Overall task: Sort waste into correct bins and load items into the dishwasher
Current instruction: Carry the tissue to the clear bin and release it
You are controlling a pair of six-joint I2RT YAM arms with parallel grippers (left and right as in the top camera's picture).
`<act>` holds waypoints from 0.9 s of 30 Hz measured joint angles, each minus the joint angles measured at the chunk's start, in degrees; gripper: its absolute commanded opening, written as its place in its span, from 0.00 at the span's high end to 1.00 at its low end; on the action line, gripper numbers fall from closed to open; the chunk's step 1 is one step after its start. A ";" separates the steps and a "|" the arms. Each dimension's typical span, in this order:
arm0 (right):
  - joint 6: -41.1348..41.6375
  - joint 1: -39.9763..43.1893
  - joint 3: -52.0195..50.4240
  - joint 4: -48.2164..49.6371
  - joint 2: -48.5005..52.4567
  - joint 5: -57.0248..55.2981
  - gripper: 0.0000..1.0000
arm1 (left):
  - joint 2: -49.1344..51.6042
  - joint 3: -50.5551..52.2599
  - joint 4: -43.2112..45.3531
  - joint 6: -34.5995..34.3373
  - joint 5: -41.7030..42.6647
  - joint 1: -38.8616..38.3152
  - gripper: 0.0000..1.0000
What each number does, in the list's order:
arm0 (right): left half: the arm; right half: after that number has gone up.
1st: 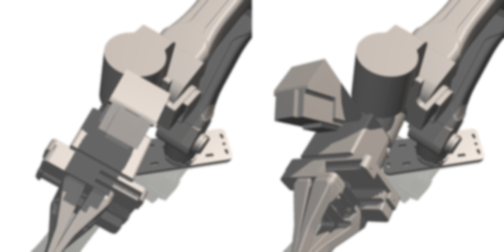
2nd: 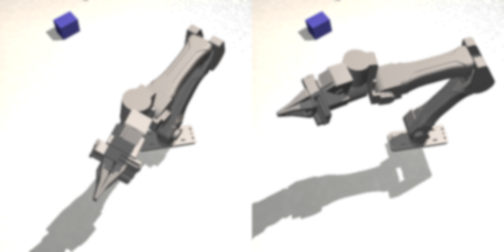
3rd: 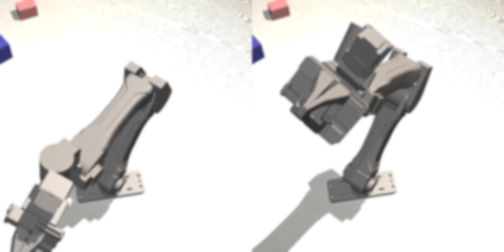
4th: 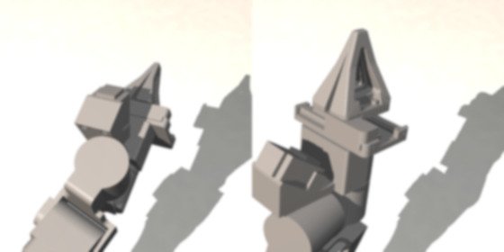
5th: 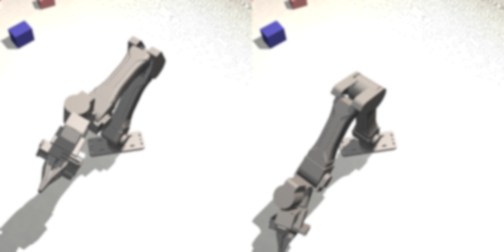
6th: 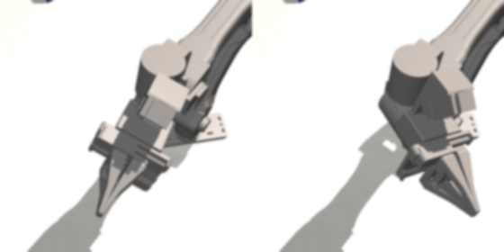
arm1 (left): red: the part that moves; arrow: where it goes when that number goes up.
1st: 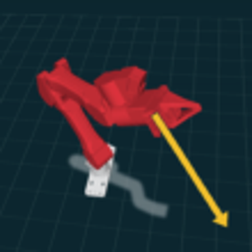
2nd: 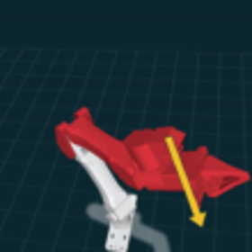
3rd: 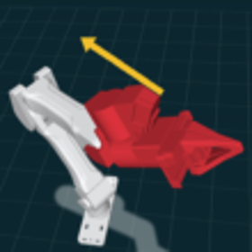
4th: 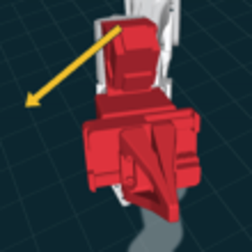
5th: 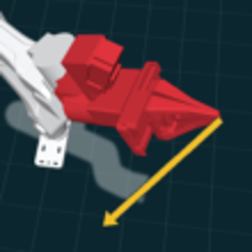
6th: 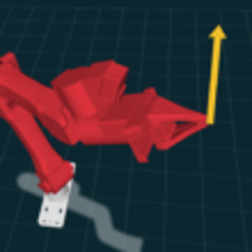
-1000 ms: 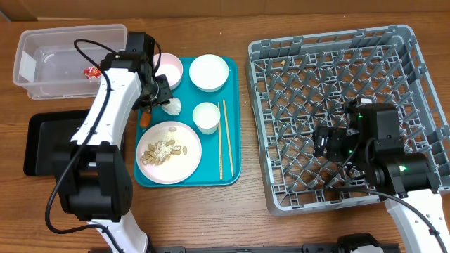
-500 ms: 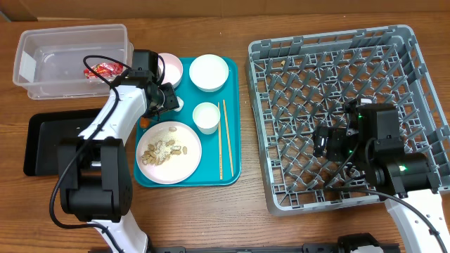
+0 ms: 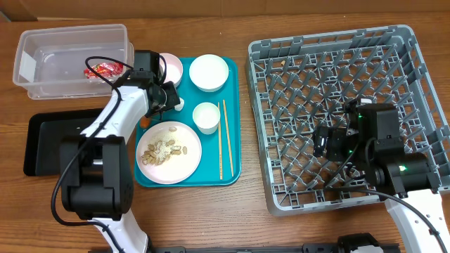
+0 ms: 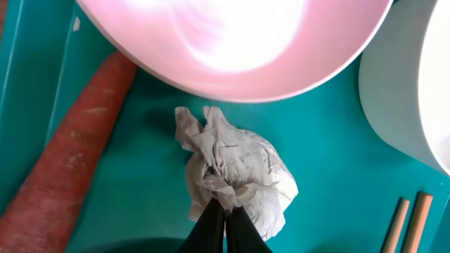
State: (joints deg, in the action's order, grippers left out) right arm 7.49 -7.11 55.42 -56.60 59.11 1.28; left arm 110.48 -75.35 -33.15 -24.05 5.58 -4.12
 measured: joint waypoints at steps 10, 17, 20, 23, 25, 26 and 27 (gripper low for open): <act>0.00 0.00 0.00 0.02 0.00 0.00 0.00 | -1.88 -3.50 -14.08 0.66 -0.90 -0.04 0.96; 0.00 0.00 0.00 0.00 0.00 -0.02 0.00 | -11.17 -15.63 -13.94 2.78 -12.90 0.68 0.96; -0.04 0.00 -0.02 0.00 0.00 0.00 0.00 | -12.02 -17.07 -8.72 3.41 -16.39 2.82 0.96; -0.02 0.00 0.00 0.02 0.00 0.00 0.00 | -11.56 -17.05 -4.24 3.58 -18.32 6.84 0.96; 0.00 0.00 0.00 0.00 0.00 0.00 0.00 | -10.99 -17.05 -0.76 3.67 -18.91 9.25 0.96; 0.00 0.00 0.00 0.00 0.00 0.00 0.00 | -10.69 -17.05 0.00 3.67 -19.17 10.03 0.96; 0.00 0.00 0.00 0.00 0.00 0.00 0.00 | -10.10 -17.05 1.42 3.67 -19.37 11.21 0.96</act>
State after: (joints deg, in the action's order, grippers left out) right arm 7.49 -7.11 55.42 -56.60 59.11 1.28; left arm 100.38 -92.40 -31.73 -20.38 -13.78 7.09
